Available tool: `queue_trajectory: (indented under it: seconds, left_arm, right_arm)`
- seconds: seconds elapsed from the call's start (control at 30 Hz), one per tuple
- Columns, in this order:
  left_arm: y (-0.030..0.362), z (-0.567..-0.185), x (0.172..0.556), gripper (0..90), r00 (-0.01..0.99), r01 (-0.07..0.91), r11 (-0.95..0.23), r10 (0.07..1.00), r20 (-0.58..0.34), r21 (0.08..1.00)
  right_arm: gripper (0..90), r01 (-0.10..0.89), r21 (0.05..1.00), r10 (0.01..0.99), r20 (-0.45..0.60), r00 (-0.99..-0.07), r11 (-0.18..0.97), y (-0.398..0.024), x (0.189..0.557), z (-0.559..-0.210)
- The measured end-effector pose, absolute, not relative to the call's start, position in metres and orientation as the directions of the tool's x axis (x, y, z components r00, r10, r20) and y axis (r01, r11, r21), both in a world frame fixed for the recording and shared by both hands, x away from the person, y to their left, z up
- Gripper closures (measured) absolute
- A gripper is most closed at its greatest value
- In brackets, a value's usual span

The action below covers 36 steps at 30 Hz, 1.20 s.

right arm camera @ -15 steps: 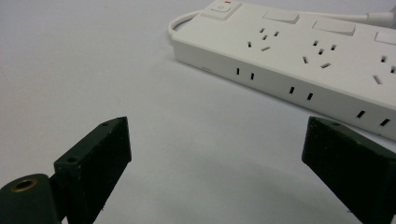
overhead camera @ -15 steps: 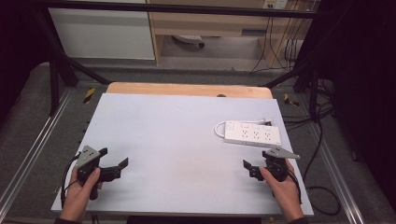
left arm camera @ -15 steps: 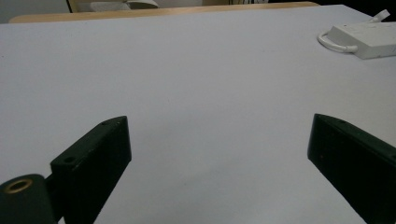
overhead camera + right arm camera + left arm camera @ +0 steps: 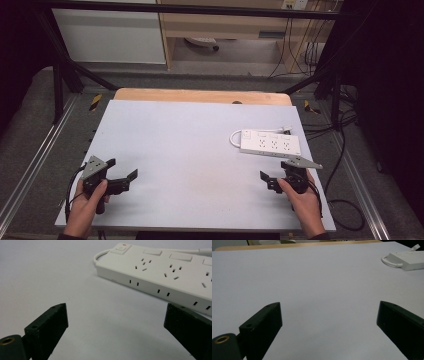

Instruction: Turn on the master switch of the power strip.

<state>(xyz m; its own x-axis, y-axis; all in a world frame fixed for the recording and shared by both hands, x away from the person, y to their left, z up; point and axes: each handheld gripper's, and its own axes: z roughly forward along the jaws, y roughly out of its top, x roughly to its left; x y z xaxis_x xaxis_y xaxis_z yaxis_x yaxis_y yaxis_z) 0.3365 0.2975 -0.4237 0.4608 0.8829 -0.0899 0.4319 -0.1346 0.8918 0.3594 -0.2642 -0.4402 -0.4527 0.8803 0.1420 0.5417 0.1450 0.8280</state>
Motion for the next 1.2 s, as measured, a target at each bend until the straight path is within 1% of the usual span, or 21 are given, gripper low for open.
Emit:
queue_trajectory:
  seconds: [0.43, 0.63, 0.73, 1.2]
  left_arm:
    - [0.296, -0.425, 0.337, 6.1, 0.468, 0.439, -0.14, 0.879, -0.092, 0.888]
    - [0.295, -0.424, 0.337, 6.1, 0.473, 0.439, -0.148, 0.877, -0.088, 0.886]
    - [0.294, -0.425, 0.337, 6.1, 0.473, 0.439, -0.146, 0.877, -0.09, 0.887]
    - [0.294, -0.425, 0.337, 6.1, 0.47, 0.439, -0.15, 0.879, -0.084, 0.886]
  right_arm:
    - [5.3, 0.495, 0.864, 0.891, 0.152, -0.429, 0.091, -0.262, 0.367, -0.425]
    - [4.3, 0.457, 0.887, 0.896, 0.151, -0.417, 0.063, -0.261, 0.376, -0.418]
    - [2.1, 0.445, 0.895, 0.898, 0.159, -0.411, 0.046, -0.26, 0.38, -0.414]
    - [3.7, 0.42, 0.907, 0.89, 0.159, -0.428, 0.041, -0.26, 0.395, -0.395]
